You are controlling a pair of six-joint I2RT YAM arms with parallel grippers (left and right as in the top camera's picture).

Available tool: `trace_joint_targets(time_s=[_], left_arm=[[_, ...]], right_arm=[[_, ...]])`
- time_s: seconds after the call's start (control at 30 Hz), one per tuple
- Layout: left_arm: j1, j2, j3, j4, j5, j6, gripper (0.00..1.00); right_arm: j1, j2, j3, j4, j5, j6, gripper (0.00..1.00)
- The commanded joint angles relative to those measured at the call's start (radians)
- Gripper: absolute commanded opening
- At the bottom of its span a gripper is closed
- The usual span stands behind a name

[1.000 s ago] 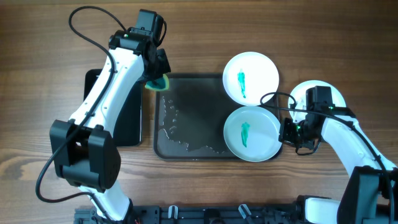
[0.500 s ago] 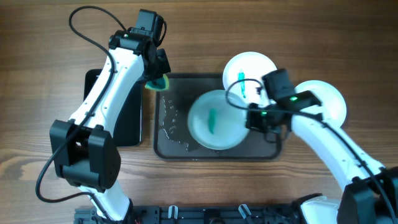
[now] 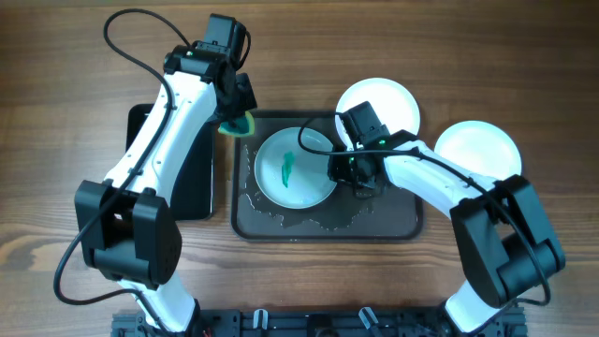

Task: Clean dirty plates on tray and stack at the side
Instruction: 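Scrub the held plate with the sponge in the left gripper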

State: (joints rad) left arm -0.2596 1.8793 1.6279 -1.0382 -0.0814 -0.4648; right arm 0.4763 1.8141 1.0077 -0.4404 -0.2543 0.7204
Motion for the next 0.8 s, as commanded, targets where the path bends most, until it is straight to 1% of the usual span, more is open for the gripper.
trace_joint_targets(time_s=[0.0,0.07,0.1,0.17,0.23,0.3,0.37,0.5,0.57,0.67,0.73,0.77], left_arm=[[0.006,-0.011,0.01,0.012,-0.006,0.016,0.04],[0.006,-0.011,0.01,0.012,-0.006,0.016,0.04],[0.006,-0.011,0.008,0.011,-0.003,0.016,0.04],[0.006,-0.006,0.008,-0.002,0.037,0.016,0.04],[-0.006,0.02,-0.003,-0.02,0.132,0.016,0.04],[-0.029,0.036,-0.038,-0.002,0.168,0.016,0.04],[-0.08,0.061,-0.107,0.052,0.175,0.016,0.04],[-0.159,0.117,-0.167,0.068,0.175,0.016,0.04],[-0.18,0.145,-0.211,0.103,0.175,0.016,0.04],[-0.184,0.19,-0.24,0.114,0.179,0.012,0.04],[-0.184,0.202,-0.241,0.121,0.241,0.024,0.04],[-0.184,0.202,-0.241,0.126,0.311,0.061,0.04]], right_arm=[[0.0,0.047,0.023,0.037,-0.002,-0.015,0.24],[-0.003,0.048,0.023,0.049,-0.002,-0.013,0.13],[-0.003,0.048,0.023,0.051,-0.002,-0.014,0.04],[-0.003,0.048,0.023,0.052,-0.002,-0.01,0.04],[-0.003,0.048,0.023,0.052,-0.006,-0.01,0.04],[-0.003,0.048,0.023,0.052,-0.006,-0.01,0.04],[-0.002,0.048,0.023,0.05,-0.01,-0.01,0.04],[-0.003,0.048,0.023,0.048,-0.01,-0.01,0.04],[-0.003,0.048,0.023,0.047,-0.01,-0.011,0.04],[-0.003,0.048,0.023,0.048,-0.016,-0.013,0.05],[-0.003,0.048,0.023,0.048,-0.017,-0.013,0.04],[-0.003,0.048,0.023,0.047,-0.018,-0.013,0.05]])
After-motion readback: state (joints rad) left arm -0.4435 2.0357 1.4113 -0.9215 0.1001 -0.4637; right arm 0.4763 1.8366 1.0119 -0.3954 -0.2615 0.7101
